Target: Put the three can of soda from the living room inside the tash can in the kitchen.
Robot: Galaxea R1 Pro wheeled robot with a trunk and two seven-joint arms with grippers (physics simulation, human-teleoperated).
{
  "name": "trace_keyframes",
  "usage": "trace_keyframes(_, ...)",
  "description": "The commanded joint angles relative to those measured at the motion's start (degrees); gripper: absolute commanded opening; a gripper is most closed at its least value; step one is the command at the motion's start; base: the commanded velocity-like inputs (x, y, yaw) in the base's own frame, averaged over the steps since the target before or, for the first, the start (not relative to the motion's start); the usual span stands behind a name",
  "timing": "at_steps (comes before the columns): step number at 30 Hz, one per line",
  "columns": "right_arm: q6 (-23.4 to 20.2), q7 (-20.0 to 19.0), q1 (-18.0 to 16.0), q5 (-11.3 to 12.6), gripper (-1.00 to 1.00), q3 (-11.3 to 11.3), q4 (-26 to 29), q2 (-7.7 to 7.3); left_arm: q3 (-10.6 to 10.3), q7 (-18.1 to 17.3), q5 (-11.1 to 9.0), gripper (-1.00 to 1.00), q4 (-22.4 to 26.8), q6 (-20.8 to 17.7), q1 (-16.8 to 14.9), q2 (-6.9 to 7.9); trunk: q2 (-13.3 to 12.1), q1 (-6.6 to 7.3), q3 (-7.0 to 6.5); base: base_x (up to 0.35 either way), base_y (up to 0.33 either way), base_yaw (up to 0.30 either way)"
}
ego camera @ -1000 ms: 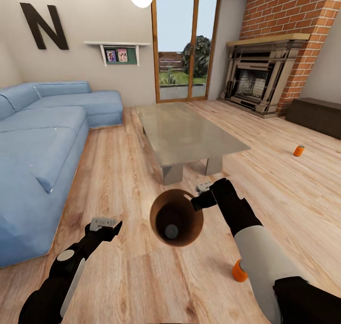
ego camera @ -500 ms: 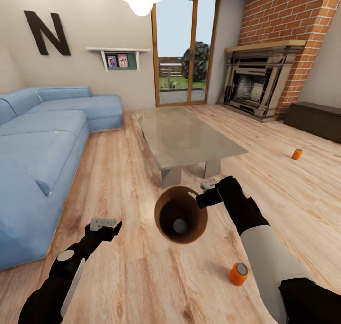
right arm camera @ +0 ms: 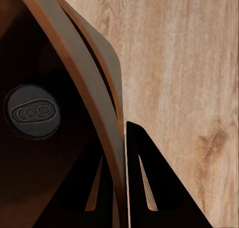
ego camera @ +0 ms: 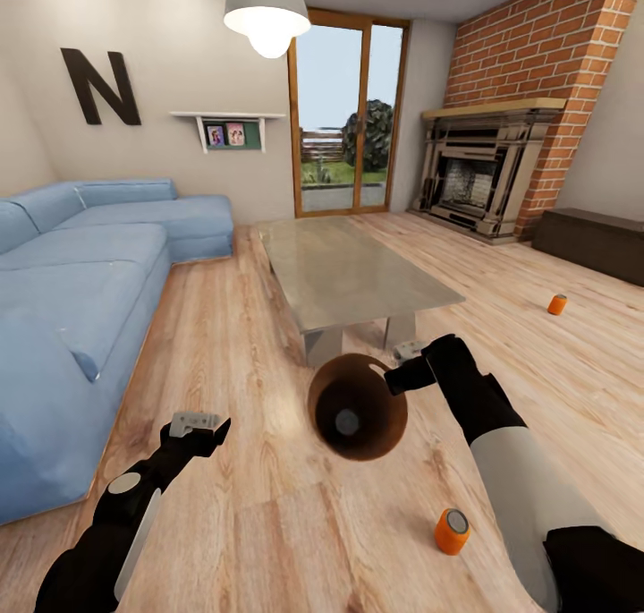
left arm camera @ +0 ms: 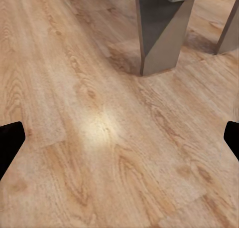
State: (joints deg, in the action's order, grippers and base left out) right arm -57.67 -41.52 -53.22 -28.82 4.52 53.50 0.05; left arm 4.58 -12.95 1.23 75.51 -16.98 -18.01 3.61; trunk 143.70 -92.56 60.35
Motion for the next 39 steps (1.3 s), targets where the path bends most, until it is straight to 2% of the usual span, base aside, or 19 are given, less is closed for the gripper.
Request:
trace_keyframes(1, -0.4, -0.8, 0.0, 1.7, -1.00, -0.1, 0.0, -0.52, 0.0, 0.0, 0.0, 1.00, 0.0, 0.0, 0.0, 0.00, 0.0, 0.00, -0.01, 0.000, 0.000, 0.000)
trace_keyframes(3, -0.4, -1.9, 0.2, 1.7, -1.00, -0.1, 0.0, -1.90, 0.0, 0.0, 0.0, 1.00, 0.0, 0.1, 0.0, 0.00, 0.0, 0.00, -0.01, 0.000, 0.000, 0.000)
trace_keyframes(8, -0.4, -2.8, 0.3, 1.7, -1.00, -0.2, -0.1, -3.95, 0.0, 0.1, 0.0, 1.00, 0.0, 0.1, 0.0, 0.00, 0.0, 0.00, -0.01, 0.011, -0.029, 0.000)
trace_keyframes(10, -0.3, -3.0, 0.4, 1.7, -1.00, -0.3, -0.1, -5.60, 0.0, 0.3, 0.1, 1.00, 0.0, 0.0, 0.0, 0.00, 0.0, 0.00, -0.01, 0.071, -0.183, 0.000)
trace_keyframes(11, -0.3, -3.1, 0.4, 1.7, -1.00, -0.3, -0.1, -5.86, -0.1, 0.3, 0.1, 1.00, 0.0, 0.0, 0.0, 0.00, 0.0, 0.00, -0.01, 0.086, -0.222, 0.000)
trace_keyframes(14, -0.3, -3.1, 0.7, 1.8, -1.00, -1.3, -0.1, -6.61, -0.1, 0.3, 0.2, 1.00, -0.1, 0.0, 0.0, -0.03, 0.0, 0.00, -0.01, 0.092, -0.241, 0.000)
trace_keyframes(21, 0.7, -3.3, 0.9, 1.8, -1.00, -4.3, -0.1, -7.06, -0.1, 0.4, 0.2, 1.00, -0.1, -0.1, 0.0, -0.07, 0.0, 0.00, -0.01, 0.100, -0.264, 0.000)
trace_keyframes(26, 0.9, -3.4, 0.9, 1.9, -1.00, -4.8, -0.1, -7.38, -0.1, 0.4, 0.2, 1.00, -1.1, 0.0, 0.0, -0.07, 0.0, 0.00, -0.01, 0.101, -0.273, 0.000)
trace_keyframes(30, 0.9, -5.2, 0.9, 1.7, -1.00, -5.0, -0.1, -7.85, -0.1, 0.5, 0.2, 1.00, -2.3, 0.0, 0.0, -0.03, 0.0, 0.00, -0.01, 0.098, -0.275, 0.000)
trace_keyframes(32, 0.8, -6.3, 0.9, 1.4, -1.00, -5.0, -0.1, -8.74, -0.1, 0.5, 0.2, 1.00, -2.5, 0.0, 0.0, -0.02, 0.0, 0.00, -0.01, 0.097, -0.276, 0.000)
trace_keyframes(34, 0.7, -7.5, 1.0, 1.2, -1.00, -5.0, -0.2, -10.70, -0.1, 0.5, 0.2, 1.00, -2.7, 0.0, 0.0, -0.06, 0.0, 0.00, -0.01, 0.097, -0.276, 0.000)
trace_keyframes(39, 0.4, -8.1, 2.6, 1.2, -1.00, -5.0, -0.1, -13.02, -0.1, 0.5, 0.2, 1.00, -2.8, 0.0, 0.0, -0.02, 0.0, 0.00, -0.01, 0.097, -0.276, 0.000)
